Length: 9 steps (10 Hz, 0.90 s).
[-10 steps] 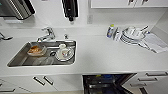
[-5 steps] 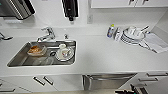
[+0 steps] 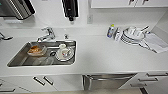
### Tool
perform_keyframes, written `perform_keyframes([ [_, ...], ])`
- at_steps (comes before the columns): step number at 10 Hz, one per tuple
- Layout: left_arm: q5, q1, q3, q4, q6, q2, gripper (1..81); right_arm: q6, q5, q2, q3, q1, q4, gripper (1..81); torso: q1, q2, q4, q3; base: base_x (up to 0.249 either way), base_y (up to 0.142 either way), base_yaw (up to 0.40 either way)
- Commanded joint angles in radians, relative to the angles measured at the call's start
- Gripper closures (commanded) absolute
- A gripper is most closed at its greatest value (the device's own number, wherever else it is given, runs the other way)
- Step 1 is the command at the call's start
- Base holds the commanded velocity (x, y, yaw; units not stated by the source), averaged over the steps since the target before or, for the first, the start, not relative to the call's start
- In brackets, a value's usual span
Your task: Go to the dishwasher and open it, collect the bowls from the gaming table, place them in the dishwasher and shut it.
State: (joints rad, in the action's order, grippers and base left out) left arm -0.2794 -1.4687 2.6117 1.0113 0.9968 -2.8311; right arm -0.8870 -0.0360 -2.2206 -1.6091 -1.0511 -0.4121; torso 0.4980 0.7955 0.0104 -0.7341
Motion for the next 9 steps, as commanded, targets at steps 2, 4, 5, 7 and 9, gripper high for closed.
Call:
perform_keyframes([
  [2,-0.038,-0.012,0.057,-0.008,-0.006,-0.016,1.0,0.005,-0.277,-0.248,-0.53,-0.387,-0.235,1.0,0.0,0.0,0.0,0.0,0.0,0.0,0.0],
  [4,-0.035,-0.014,0.061,0.026,-0.055,-0.024,1.0,0.0,-0.263,-0.358,-0.662,-0.427,-0.284,1.0,0.0,0.0,0.0,0.0,0.0,0.0,0.0],
  [5,-0.021,-0.014,0.062,0.027,-0.061,-0.031,1.0,0.0,-0.26,-0.41,-0.734,-0.448,-0.292,1.0,0.0,0.0,0.0,0.0,0.0,0.0,0.0],
  [7,-0.018,-0.015,0.064,0.027,-0.063,-0.032,1.0,0.003,-0.262,-0.496,-0.845,-0.484,-0.312,1.0,0.0,0.0,0.0,0.001,0.0,0.0,0.0],
  [9,0.066,-0.017,0.064,0.026,-0.061,-0.048,1.0,0.003,-0.262,-0.575,-0.932,-0.505,-0.332,1.0,0.0,0.0,0.0,0.001,0.0,0.0,0.0],
])
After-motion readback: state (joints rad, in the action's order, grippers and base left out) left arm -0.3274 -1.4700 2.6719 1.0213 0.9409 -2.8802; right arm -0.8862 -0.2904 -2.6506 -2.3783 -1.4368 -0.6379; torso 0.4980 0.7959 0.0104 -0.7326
